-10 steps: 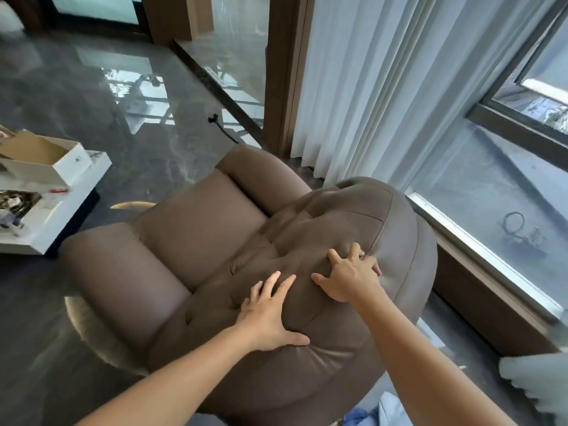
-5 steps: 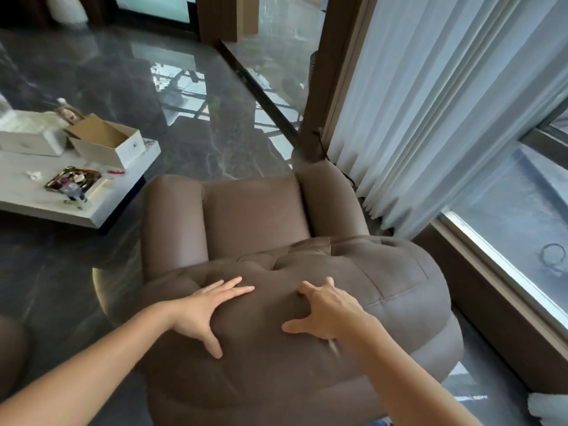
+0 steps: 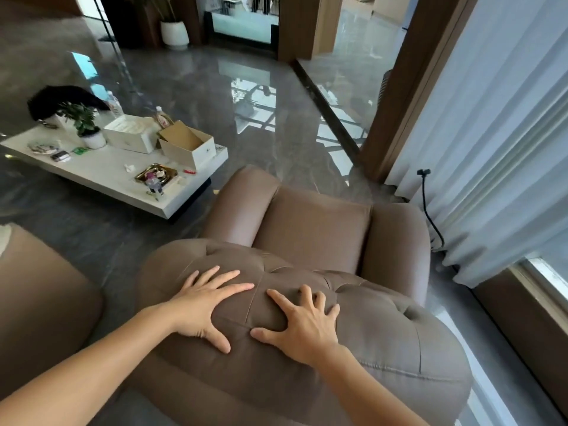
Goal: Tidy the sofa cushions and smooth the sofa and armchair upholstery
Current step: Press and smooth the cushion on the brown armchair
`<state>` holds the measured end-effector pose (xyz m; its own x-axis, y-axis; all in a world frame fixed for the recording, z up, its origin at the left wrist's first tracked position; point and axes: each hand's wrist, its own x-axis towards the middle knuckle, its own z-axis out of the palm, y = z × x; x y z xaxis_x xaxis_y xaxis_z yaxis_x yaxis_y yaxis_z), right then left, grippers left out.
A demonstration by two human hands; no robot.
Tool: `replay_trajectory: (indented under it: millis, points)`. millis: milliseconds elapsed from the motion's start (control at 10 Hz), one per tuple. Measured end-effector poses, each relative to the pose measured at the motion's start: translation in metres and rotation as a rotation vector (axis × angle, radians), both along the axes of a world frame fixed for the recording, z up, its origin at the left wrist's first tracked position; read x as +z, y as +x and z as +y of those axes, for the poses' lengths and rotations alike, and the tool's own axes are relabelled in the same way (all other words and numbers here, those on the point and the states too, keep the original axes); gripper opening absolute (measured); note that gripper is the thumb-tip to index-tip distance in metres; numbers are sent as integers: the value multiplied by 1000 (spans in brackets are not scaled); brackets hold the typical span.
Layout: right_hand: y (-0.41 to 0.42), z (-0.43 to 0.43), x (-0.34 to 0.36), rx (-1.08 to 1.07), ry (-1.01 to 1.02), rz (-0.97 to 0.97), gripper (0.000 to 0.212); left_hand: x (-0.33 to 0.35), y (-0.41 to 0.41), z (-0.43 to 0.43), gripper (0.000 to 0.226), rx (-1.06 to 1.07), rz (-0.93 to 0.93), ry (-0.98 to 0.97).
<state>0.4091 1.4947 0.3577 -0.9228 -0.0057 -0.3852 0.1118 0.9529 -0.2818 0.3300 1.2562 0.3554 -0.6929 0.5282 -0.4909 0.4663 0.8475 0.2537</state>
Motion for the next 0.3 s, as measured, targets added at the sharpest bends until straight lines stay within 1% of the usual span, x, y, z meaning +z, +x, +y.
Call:
replay_trajectory:
  millis: [100, 200, 300]
  points:
    - [-2, -17, 5, -16, 5, -12, 97, 0, -7, -13, 120, -18, 14, 20]
    - [-11, -23, 20, 26, 28, -137, 99, 6, -13, -24, 117, -28, -49, 36]
    - [-59, -23, 62, 140, 31, -326, 80, 49, -45, -24, 79, 119, -171, 71]
